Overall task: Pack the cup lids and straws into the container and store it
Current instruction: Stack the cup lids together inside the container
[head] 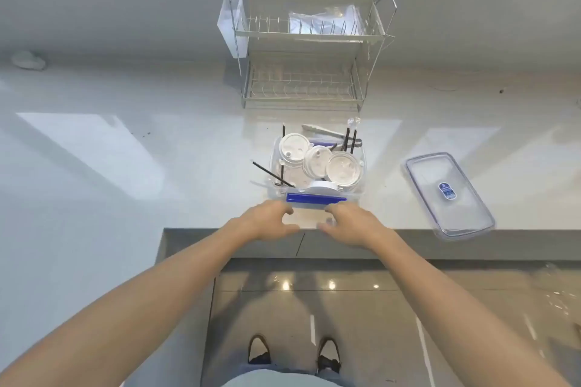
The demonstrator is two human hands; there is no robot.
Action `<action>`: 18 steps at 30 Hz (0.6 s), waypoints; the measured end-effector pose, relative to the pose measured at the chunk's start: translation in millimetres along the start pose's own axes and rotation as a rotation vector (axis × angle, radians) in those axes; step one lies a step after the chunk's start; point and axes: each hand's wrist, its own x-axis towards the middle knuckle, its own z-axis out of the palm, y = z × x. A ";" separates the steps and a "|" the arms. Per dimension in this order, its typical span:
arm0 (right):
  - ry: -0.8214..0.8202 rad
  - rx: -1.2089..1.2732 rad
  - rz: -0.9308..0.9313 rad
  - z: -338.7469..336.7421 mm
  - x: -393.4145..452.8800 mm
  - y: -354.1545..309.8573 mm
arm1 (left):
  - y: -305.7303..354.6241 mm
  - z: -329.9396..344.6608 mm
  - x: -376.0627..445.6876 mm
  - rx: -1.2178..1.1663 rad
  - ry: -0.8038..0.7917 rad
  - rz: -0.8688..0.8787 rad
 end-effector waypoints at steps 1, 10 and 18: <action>-0.005 0.007 0.016 1.3 2.1 0.0 | -0.6 1.5 1.7 -0.014 -0.003 0.003; 0.270 0.089 0.088 -12.3 45.1 14.5 | 4.8 0.2 37.9 -0.413 0.174 -0.007; 0.089 0.042 -0.159 -26.1 88.1 38.4 | 22.1 -14.0 78.9 -0.584 0.218 -0.154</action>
